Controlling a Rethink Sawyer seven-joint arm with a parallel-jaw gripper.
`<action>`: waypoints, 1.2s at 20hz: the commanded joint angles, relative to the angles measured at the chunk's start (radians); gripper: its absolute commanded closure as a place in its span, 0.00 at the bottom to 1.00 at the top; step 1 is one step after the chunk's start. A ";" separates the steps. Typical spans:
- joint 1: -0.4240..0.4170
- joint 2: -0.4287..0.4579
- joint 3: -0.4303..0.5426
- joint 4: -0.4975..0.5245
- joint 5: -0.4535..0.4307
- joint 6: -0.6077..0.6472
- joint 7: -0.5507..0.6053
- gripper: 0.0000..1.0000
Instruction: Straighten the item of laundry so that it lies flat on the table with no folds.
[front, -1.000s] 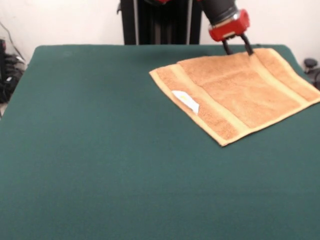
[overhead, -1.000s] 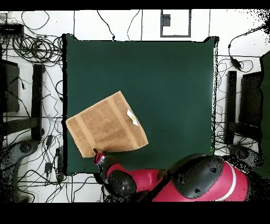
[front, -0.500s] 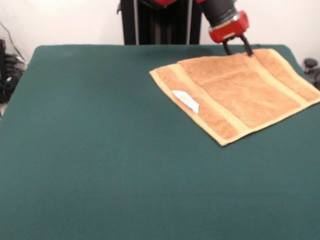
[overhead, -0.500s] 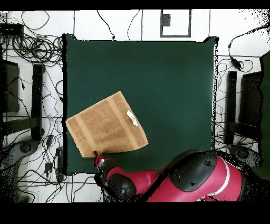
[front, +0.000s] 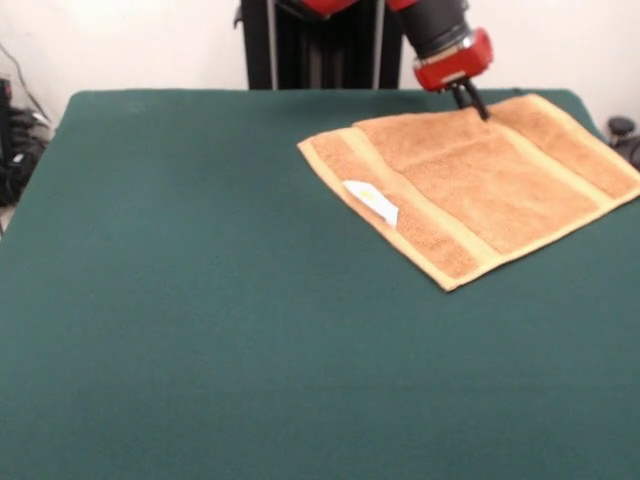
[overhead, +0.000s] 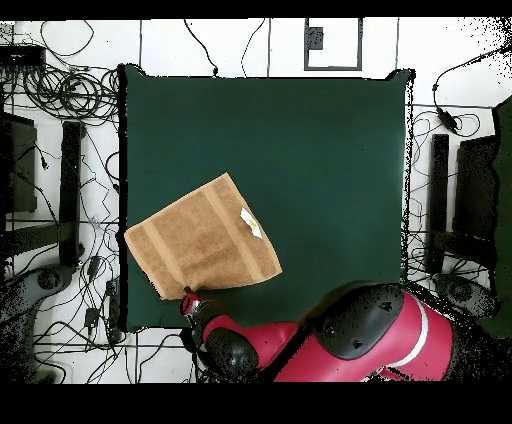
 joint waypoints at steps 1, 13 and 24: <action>0.068 -0.007 -0.028 -0.201 0.096 0.003 0.123 1.00; 0.007 -0.202 0.084 -0.043 0.379 0.515 0.210 1.00; -0.051 -0.105 0.096 -0.127 0.583 0.801 0.146 1.00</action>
